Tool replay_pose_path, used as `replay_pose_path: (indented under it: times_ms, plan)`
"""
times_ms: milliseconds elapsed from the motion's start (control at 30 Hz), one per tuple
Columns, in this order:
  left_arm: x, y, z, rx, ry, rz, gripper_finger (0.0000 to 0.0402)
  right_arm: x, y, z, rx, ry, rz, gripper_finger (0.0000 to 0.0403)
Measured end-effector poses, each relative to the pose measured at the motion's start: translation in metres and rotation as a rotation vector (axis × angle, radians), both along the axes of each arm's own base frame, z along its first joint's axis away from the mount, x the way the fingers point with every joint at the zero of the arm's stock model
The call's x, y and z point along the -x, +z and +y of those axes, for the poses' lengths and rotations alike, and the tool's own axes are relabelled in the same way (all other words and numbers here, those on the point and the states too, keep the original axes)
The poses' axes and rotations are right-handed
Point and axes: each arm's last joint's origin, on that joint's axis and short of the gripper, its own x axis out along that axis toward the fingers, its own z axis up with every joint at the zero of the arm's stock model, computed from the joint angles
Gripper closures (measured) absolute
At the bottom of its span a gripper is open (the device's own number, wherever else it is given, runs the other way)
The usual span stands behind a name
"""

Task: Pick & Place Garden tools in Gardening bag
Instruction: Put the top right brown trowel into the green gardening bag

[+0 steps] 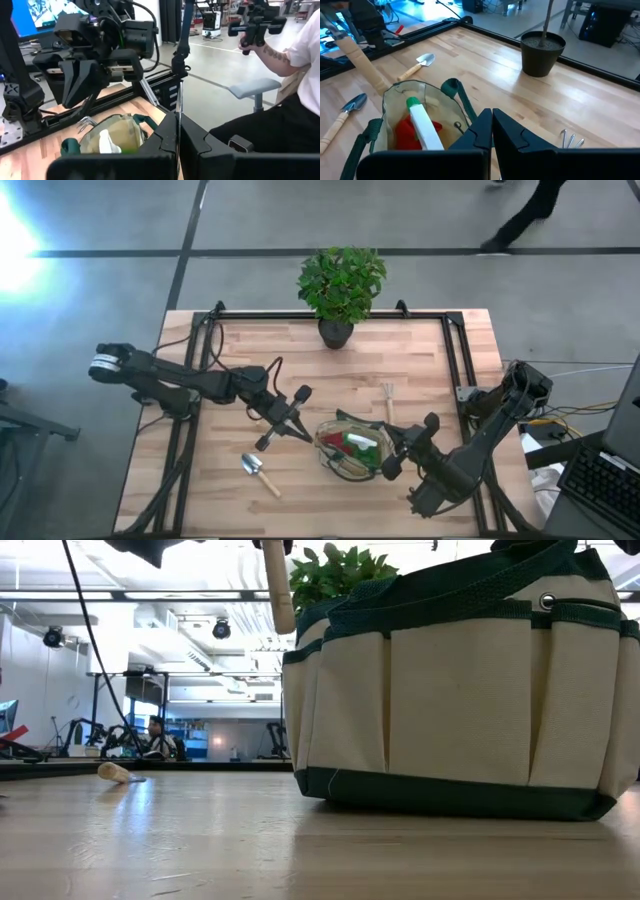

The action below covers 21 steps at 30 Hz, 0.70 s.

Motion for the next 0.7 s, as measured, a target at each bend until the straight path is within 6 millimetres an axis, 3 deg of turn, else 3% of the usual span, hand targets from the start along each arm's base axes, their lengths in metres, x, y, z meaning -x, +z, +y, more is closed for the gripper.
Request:
replay_pose_path:
  times_ms: [700]
  plan:
    - [-0.027,-0.025,0.005,0.077,0.013,0.031,0.0401,-0.001,0.0,0.001,-0.004,0.004,-0.004,0.0394]
